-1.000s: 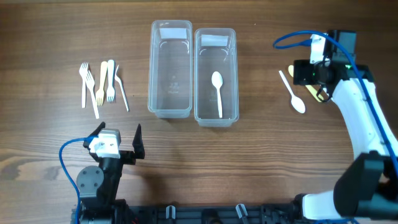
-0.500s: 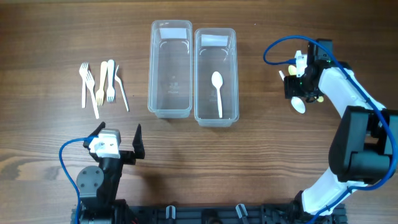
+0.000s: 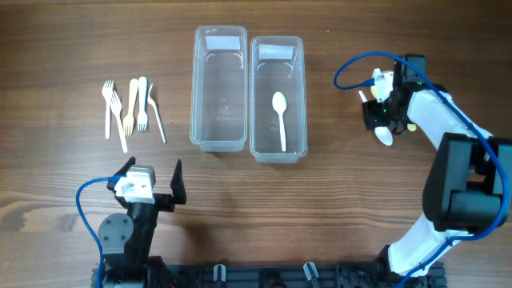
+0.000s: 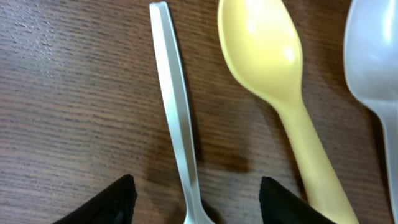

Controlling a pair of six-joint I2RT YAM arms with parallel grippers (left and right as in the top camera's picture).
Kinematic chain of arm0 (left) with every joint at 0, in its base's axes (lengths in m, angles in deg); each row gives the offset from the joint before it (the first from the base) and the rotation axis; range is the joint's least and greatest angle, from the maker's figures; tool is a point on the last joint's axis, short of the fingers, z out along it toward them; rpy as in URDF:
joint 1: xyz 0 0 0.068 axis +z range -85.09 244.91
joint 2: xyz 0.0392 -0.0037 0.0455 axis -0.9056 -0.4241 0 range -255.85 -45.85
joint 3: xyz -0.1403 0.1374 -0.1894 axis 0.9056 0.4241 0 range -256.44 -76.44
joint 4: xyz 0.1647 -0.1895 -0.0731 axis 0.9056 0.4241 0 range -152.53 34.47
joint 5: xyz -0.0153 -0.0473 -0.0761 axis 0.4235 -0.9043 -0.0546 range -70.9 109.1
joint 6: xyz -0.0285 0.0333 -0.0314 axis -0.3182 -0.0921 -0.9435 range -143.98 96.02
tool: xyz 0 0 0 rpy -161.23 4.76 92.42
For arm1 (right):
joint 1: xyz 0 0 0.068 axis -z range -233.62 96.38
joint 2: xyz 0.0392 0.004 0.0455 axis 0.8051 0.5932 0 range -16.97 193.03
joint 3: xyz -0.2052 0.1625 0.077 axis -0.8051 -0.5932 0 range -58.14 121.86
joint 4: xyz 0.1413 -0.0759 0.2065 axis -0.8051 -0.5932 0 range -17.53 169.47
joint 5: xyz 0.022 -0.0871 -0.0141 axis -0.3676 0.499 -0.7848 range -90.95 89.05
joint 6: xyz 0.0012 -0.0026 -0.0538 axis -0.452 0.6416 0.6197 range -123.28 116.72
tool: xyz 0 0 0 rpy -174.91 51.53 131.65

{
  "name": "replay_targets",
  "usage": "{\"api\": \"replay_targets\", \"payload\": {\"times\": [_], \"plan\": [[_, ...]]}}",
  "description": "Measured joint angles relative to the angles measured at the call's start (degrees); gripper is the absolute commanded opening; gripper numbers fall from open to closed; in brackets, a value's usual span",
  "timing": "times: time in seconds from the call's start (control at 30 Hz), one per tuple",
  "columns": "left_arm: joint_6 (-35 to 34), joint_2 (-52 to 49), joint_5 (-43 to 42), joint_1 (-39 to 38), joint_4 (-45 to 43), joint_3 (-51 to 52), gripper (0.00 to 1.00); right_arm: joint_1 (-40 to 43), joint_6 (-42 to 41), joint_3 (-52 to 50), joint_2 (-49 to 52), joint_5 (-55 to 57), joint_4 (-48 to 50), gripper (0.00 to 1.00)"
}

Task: Pack container
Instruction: 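Grasp the thin white spoon with the right gripper and lift it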

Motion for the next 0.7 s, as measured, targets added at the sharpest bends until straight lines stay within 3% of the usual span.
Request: {"api": "replay_targets", "payload": {"times": [0.37, 0.4, 0.43, 0.5, 0.7], "plan": [[0.00, 0.00, 0.02, 0.00, 0.00, 0.00, 1.00, 0.22, 1.49, -3.54, -0.07, -1.99, 5.75, 0.40], [0.00, 0.00, 0.00, 0.00, 0.00, 0.00, 1.00, 0.22, 1.46, -3.85, -0.17, -2.21, 6.14, 0.33], [0.00, 0.00, 0.02, 0.00, 0.00, 0.00, 1.00, 0.22, 1.40, -4.07, -0.28, -2.27, 6.43, 0.19], [0.00, 0.00, 0.00, 0.00, 0.02, 0.00, 1.00, 0.20, 1.01, -4.31, -0.42, -2.86, 6.58, 0.04], [0.00, 0.00, 0.00, 0.00, 0.00, 0.00, 1.00, 0.35, -2.56, -4.37, -0.81, -2.62, 5.73, 0.04]]}}
